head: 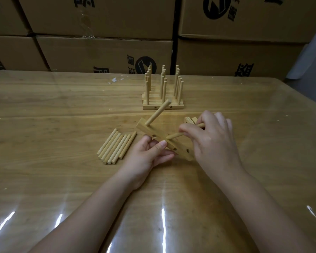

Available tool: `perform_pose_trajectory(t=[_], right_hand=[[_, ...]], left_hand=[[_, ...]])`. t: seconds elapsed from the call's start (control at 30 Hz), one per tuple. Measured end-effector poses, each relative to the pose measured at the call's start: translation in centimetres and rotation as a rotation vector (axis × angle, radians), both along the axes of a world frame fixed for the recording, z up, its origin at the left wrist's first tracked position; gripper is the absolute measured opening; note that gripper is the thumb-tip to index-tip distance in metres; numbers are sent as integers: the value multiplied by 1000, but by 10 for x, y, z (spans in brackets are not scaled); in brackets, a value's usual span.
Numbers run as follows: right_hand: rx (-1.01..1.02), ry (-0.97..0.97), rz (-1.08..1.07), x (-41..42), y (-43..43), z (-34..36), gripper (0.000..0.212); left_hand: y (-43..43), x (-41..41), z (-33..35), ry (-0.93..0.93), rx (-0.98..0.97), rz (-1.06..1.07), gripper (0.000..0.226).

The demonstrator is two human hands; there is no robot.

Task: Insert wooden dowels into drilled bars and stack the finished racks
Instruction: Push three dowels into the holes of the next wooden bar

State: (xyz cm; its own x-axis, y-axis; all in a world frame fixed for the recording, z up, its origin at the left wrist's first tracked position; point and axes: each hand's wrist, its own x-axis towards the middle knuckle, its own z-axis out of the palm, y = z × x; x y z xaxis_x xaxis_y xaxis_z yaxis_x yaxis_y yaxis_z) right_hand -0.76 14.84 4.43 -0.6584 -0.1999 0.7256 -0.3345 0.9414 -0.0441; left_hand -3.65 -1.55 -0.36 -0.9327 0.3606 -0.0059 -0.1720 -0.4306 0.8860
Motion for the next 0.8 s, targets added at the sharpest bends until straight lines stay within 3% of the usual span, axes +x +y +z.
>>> perform_pose_trajectory(t=[0.4,0.6,0.73,0.8], right_hand=[[163,-123,40,-10,-11,24,15],[139,-159,12,-8,-16,25,11],[107,-154,28,-6,-15,22,11],[46,-157,58,-3,-15,20,21]], left_hand=[[-1,-1,-1,10,-12,10,31],[-1,-1,-1,1,-4,16,19],[0,0,1,13,2,3,26],[0,0,1,8,31,5,22]])
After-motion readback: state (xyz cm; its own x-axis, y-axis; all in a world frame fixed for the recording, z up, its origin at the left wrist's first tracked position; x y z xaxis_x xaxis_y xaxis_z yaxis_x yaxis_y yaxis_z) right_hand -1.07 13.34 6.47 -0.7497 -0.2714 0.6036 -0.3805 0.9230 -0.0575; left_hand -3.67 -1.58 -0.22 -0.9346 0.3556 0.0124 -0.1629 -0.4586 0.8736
